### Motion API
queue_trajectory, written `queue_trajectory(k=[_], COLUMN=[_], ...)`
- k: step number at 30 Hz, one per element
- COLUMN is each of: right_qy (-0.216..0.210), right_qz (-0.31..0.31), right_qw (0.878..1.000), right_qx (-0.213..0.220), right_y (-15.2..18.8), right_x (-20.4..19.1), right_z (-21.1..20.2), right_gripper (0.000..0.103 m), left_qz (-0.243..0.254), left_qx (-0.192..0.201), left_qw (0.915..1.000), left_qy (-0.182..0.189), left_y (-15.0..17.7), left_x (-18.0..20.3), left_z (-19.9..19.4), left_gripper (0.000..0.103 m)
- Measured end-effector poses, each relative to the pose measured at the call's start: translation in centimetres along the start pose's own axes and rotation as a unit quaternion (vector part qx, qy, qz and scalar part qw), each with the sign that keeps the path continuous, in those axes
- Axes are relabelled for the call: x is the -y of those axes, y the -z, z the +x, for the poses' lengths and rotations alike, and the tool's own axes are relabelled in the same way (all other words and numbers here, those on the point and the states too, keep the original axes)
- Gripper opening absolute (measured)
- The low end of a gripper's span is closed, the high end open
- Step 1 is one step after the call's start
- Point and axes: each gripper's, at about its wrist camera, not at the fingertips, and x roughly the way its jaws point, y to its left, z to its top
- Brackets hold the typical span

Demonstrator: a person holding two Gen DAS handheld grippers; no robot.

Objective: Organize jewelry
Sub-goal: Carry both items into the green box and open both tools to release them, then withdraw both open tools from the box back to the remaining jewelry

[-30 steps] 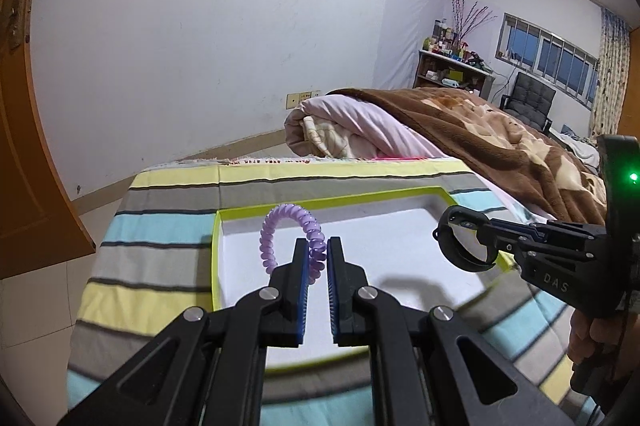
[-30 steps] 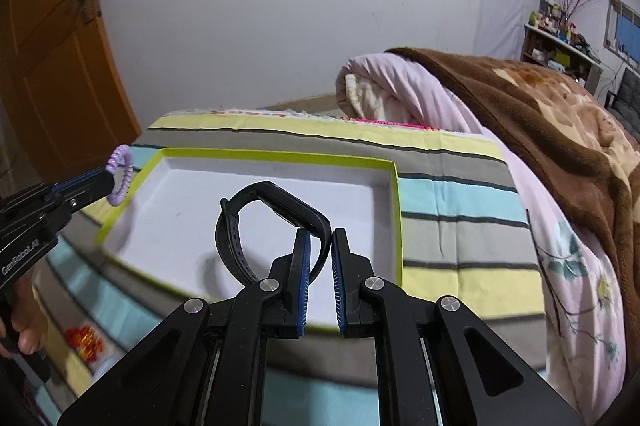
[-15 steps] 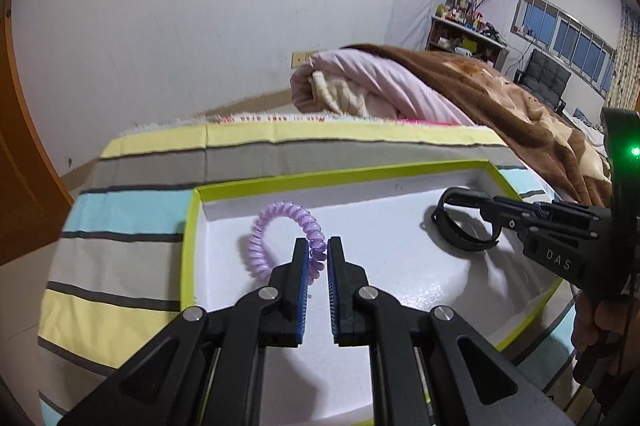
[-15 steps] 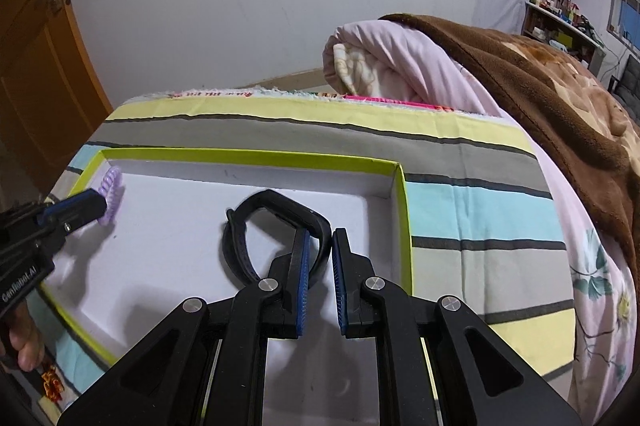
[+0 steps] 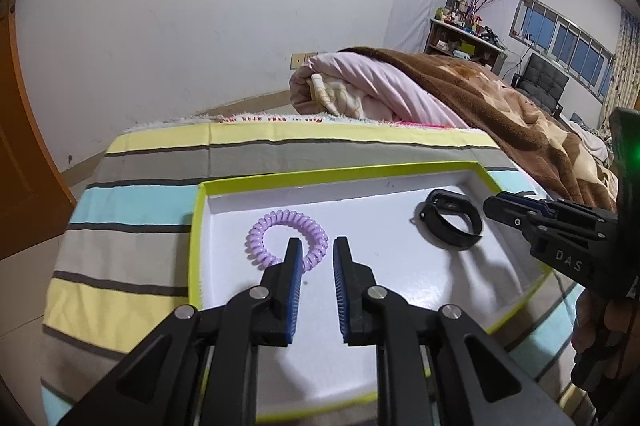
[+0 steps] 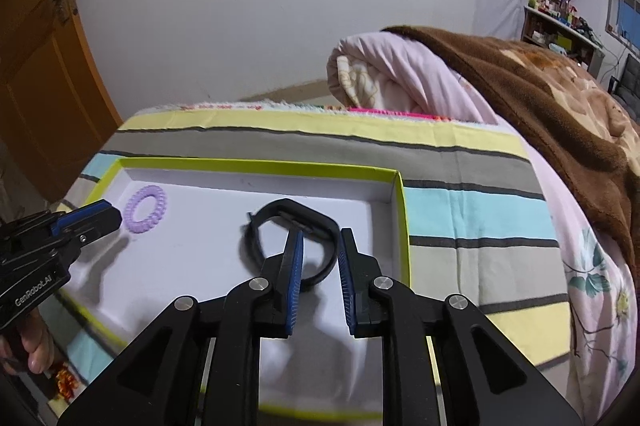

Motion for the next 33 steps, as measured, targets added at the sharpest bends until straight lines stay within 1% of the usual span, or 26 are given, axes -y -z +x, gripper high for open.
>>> queue_trajectory(k=[4,9,12,16,25,31,33], right_qy=[-0.008,-0.015,-0.026,-0.037,-0.055,-0.057,-0.065], right_qz=[-0.006,-0.02,-0.023,-0.026,-0.014,-0.016,-0.016], right_qw=[1.0,0.999,0.997,0.996,0.995,0.995,0.995], right_qx=[0.02,0.047,0.063,0.078,0.081,0.08,0.079], right_y=[0.8,2.3,3.8,6.6,11.9,14.4,15.1], right_x=[-1.1,-2.8,-3.5,-4.3,-4.8,-5.1,-5.1], right_z=[-3.0,-7.3,-9.9,-13.2,-16.7,-18.2,-18.6], right_gripper=[0.018,0.018,0.018,0.018,0.018,0.018,0.018], left_qz=[0.002,0.0,-0.002,-0.003,-0.009,-0.015,-0.015], left_qx=[0.017,0.035,0.048,0.059,0.069,0.081,0.082], left_qw=[0.9999,0.9994,0.9988,0.9983,0.9975,0.9965,0.9964], left_qy=[-0.002,-0.003,-0.005,-0.002,-0.01,-0.015,-0.017], left_y=[0.4,1.9,3.2,5.4,9.3,11.1,11.7], left_x=[0.4,1.1,1.6,2.2,2.5,2.6,2.7], left_z=[-2.6,-6.3,-8.4,-11.0,-14.8,-16.6,-17.0], left_gripper=[0.017,0.017,0.017,0.017,0.017,0.017,0.016])
